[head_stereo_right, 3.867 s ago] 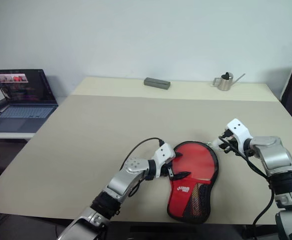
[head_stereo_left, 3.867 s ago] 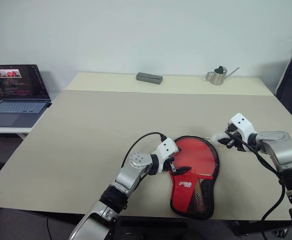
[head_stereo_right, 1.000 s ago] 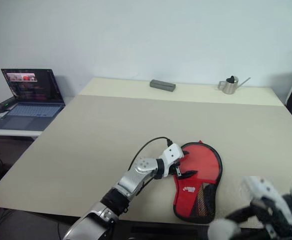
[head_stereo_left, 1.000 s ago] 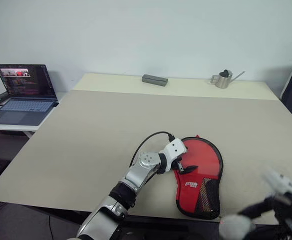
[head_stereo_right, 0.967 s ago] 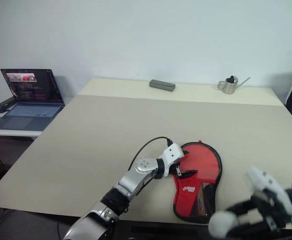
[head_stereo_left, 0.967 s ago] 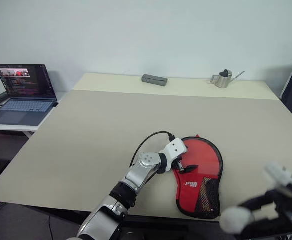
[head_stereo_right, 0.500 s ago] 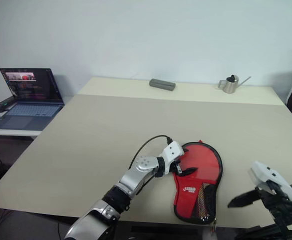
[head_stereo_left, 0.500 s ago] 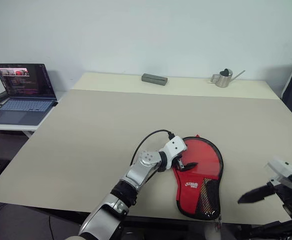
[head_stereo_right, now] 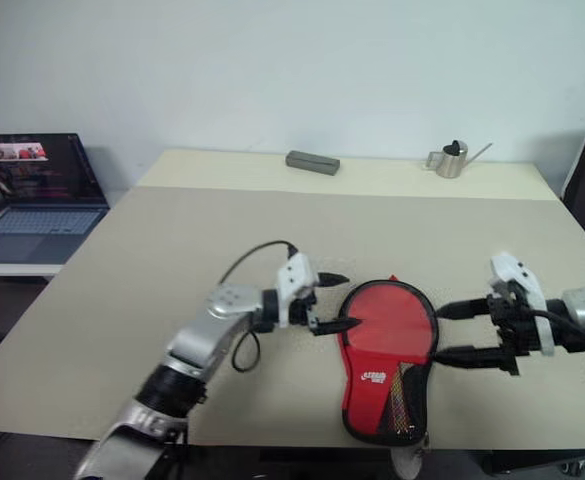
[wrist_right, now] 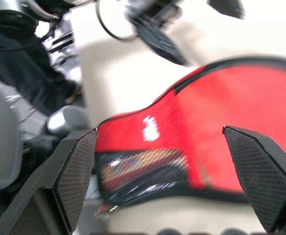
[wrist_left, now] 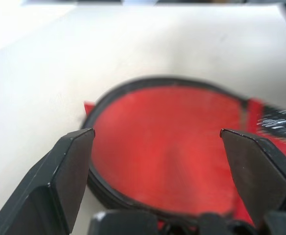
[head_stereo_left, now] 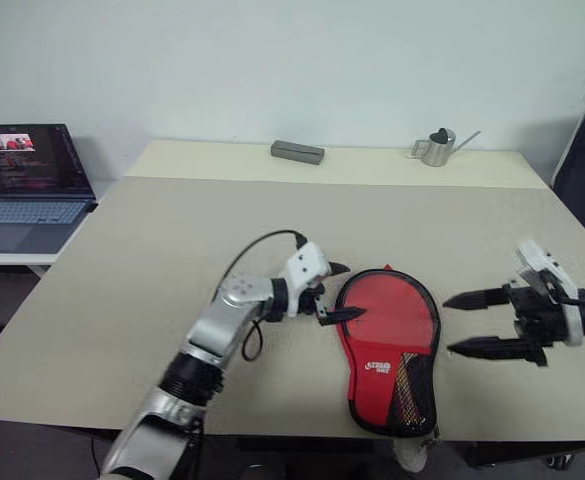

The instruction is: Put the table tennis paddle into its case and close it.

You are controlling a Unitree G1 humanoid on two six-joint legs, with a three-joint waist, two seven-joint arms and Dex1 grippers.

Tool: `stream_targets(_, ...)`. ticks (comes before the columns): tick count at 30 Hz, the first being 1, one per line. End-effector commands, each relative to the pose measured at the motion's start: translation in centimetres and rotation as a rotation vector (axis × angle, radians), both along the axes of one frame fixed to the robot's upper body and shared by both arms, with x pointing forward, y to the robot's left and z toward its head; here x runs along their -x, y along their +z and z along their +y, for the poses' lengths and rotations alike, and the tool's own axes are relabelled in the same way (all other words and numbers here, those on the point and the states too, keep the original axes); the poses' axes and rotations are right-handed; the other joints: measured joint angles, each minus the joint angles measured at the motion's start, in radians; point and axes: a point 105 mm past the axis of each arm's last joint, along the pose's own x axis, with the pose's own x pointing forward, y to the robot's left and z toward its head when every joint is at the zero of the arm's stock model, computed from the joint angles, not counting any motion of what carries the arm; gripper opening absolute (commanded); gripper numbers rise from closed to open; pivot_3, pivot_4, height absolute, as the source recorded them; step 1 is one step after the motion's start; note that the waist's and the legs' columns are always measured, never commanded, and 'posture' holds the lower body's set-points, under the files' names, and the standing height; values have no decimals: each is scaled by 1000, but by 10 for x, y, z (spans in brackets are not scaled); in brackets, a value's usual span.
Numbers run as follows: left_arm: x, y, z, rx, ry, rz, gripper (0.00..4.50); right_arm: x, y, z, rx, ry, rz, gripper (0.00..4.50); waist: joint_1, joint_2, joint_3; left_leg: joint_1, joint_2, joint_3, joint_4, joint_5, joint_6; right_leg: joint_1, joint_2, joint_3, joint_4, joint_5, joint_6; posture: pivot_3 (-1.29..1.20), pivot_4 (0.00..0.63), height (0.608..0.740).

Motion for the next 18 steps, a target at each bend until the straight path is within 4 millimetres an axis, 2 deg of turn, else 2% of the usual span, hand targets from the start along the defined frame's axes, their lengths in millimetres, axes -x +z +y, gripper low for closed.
stream_targets(1, 9, 36, 29, 35, -15, -41, 4500, -18, 1, -7, 4, -40, -80, 4484, -1, 1, 1, 0, 0, 0, 0, 0, 0, 0, 0, 1, 0, 0, 0, 0, 150, 740)
stream_targets(6, 14, 39, 91, -21, 148, -41, 4500, -56, 5, -23, -35, -158, -139, 4484, -13, 4, 2, 3, 0, 1, -1, 0, 0, -1, 0, 6, 1, 0, -1, 0, 150, 740)
stream_targets(8, 14, 41, 109, -32, 224, -52, 4500, -70, 8, -28, -37, -189, -171, 4484, -17, 5, 4, 3, 0, 1, -1, 0, 0, -1, -2, 7, 1, -2, -7, 0, 150, 740)
stream_targets(11, 19, 47, 118, -39, 277, -81, 4500, -84, 5, -37, -18, -206, -191, 4484, -16, 3, 4, 3, 1, 0, -1, 0, 0, -4, -2, 7, 1, -2, -8, 0, 150, 740)
stream_targets(14, 25, 50, 116, -45, 307, -105, 4500, -95, 1, -42, -12, -218, -206, 4484, -12, 2, 4, 3, 0, 0, -1, 0, 0, -3, -2, 7, 0, -1, -7, 0, 150, 740)
stream_targets(18, 14, 61, 115, -29, 426, -165, 4500, -107, -1, -45, -32, -260, -232, 4484, -8, 2, 4, 3, 0, 0, -1, 0, 0, -3, -3, 7, 1, 2, -12, 0, 150, 740)
